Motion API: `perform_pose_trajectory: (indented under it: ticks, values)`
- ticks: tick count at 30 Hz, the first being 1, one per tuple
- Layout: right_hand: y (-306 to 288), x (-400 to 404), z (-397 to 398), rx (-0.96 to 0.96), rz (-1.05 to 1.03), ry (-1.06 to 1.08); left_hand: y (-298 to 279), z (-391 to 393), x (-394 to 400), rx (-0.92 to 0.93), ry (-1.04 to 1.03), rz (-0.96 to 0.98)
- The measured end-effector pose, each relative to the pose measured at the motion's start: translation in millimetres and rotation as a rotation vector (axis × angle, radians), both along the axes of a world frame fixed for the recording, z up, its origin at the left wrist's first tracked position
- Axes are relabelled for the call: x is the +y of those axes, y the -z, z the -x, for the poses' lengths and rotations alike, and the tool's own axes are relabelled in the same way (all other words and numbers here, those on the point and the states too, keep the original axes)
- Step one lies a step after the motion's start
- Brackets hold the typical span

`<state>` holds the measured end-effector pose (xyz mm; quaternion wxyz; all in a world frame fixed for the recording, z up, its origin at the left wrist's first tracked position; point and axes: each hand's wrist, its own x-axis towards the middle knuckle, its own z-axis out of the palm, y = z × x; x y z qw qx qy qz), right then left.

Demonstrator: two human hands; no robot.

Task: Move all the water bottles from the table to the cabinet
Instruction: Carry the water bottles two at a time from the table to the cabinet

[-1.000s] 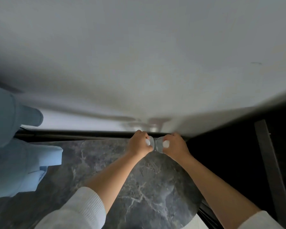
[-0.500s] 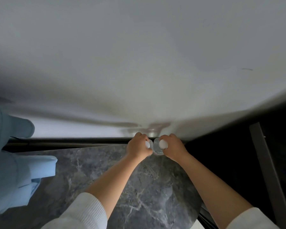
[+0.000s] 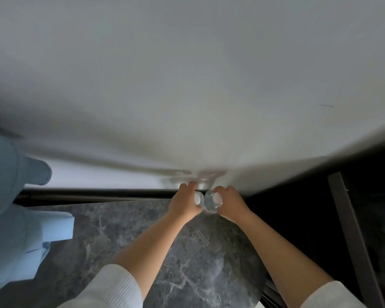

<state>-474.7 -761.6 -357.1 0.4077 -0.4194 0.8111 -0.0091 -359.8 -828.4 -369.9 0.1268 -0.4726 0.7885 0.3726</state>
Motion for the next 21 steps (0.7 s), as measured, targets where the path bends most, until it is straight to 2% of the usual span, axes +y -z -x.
perform_pose_trajectory:
  ticks: [4, 6, 9, 13, 17, 21]
  values:
    - [-13, 6, -6, 0.069, -0.066, -0.053, -15, -15, -2, 0.01, 0.038, -0.041]
    - [-22, 9, -10, 0.166, -0.073, -0.097, -26, -27, 0, 0.002, 0.028, -0.026]
    - [-41, 7, -21, 0.31, 0.016, -0.252, -42, -51, 2, -0.005, -0.044, 0.062]
    - [-67, -6, -52, 0.323, 0.121, -0.42, -61, -94, 9, -0.056, -0.166, 0.15]
    - [-97, -24, -109, 0.309, 0.185, -0.709, -90, -163, 35, -0.077, -0.328, 0.186]
    - [-137, -38, -197, 0.273, 0.278, -1.052, -118, -253, 76, -0.113, -0.59, 0.201]
